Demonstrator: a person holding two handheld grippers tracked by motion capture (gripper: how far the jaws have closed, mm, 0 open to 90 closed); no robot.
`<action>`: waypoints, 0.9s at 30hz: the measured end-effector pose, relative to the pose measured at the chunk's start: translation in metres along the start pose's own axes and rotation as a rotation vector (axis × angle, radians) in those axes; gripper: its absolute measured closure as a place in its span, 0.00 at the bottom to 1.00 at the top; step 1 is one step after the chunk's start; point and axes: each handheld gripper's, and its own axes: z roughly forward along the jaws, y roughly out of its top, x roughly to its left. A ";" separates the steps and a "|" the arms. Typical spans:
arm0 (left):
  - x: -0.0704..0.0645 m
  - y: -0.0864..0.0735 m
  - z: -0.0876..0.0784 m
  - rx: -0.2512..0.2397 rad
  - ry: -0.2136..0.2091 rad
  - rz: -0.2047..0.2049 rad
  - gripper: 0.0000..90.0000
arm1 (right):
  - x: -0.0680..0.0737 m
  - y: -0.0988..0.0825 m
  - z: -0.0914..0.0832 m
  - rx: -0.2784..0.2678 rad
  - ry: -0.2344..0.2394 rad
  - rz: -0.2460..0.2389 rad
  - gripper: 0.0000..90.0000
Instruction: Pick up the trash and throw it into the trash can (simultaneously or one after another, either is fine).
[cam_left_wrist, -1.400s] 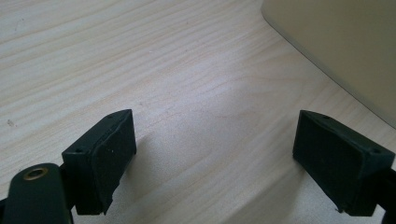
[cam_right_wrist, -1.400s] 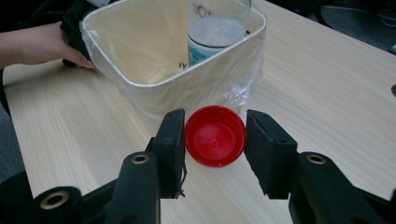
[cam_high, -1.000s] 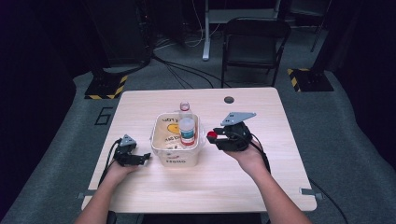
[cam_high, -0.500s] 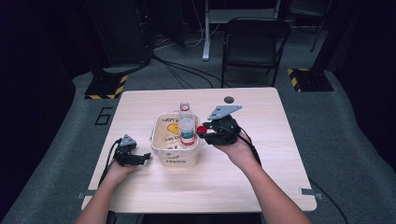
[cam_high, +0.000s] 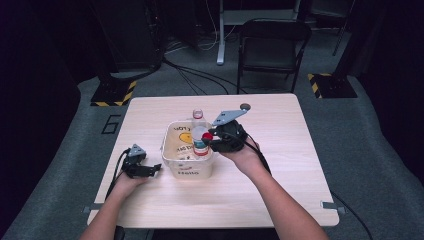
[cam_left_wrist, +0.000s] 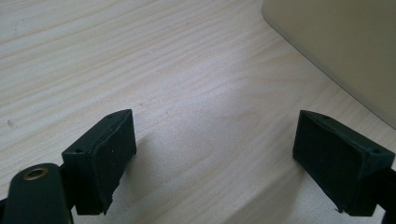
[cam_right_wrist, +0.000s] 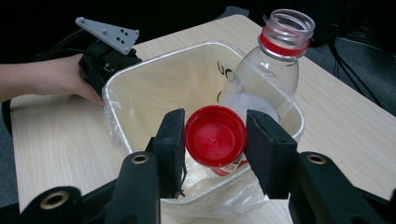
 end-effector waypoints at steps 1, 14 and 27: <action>0.000 0.000 0.000 -0.001 0.000 -0.001 0.14 | 0.000 0.000 0.001 0.004 0.001 -0.001 0.64; 0.001 0.000 -0.001 0.008 -0.003 0.006 0.14 | 0.008 -0.002 0.025 0.033 0.021 -0.007 0.64; 0.000 0.000 -0.001 0.008 -0.003 0.002 0.14 | 0.013 -0.009 0.042 0.053 0.017 -0.017 0.64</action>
